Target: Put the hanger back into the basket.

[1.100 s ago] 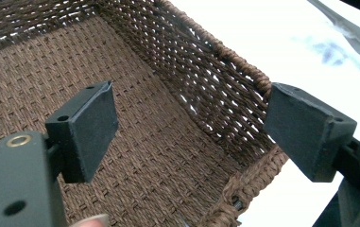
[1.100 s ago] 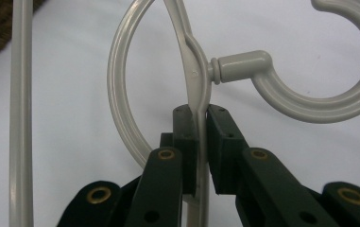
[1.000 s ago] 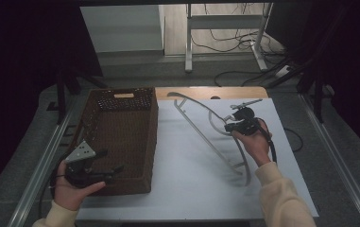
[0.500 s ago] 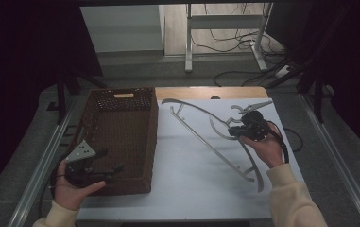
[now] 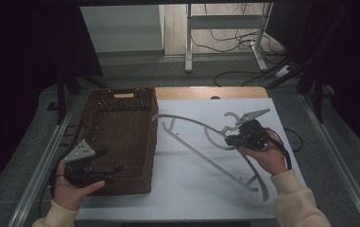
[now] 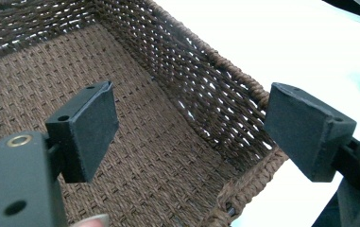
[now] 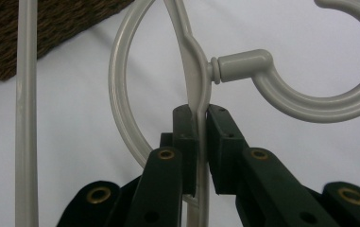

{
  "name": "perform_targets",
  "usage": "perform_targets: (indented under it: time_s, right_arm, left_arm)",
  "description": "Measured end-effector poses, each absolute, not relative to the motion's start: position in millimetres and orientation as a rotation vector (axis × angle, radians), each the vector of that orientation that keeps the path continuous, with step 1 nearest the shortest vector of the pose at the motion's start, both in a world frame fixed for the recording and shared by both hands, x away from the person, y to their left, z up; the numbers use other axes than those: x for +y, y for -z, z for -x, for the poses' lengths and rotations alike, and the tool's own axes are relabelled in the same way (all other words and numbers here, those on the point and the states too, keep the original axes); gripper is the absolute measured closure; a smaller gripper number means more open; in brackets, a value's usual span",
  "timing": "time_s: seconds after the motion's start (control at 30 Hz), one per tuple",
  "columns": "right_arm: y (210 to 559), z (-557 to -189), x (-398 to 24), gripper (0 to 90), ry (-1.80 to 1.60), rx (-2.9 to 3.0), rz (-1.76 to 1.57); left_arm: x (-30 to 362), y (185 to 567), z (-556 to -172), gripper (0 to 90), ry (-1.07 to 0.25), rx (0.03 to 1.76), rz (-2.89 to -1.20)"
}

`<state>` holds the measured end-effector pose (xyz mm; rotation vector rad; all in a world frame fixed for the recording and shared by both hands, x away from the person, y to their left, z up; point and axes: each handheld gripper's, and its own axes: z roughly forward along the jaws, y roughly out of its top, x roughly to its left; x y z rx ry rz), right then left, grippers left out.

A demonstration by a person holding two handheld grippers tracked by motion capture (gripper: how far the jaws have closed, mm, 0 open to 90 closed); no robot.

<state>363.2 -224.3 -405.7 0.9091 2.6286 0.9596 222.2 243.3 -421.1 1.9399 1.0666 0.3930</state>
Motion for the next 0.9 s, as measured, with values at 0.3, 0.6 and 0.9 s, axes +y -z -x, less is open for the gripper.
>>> perform_targets:
  time_s: [0.3, 0.6, 0.9]
  right_arm:
    - [410, -353, -218, 82.4, -0.948, 2.668, -0.856]
    - [414, -347, -219, 82.4, -0.959, 2.705, -0.829]
    - [412, -338, -216, 82.4, -0.986, 2.743, -0.749]
  left_arm:
    - [241, 417, -222, 18.5, -0.398, 1.051, -1.938]
    - [240, 416, -223, 19.0, -0.392, 1.047, -1.938]
    - [235, 400, -227, 19.0, -0.383, 1.013, -1.934]
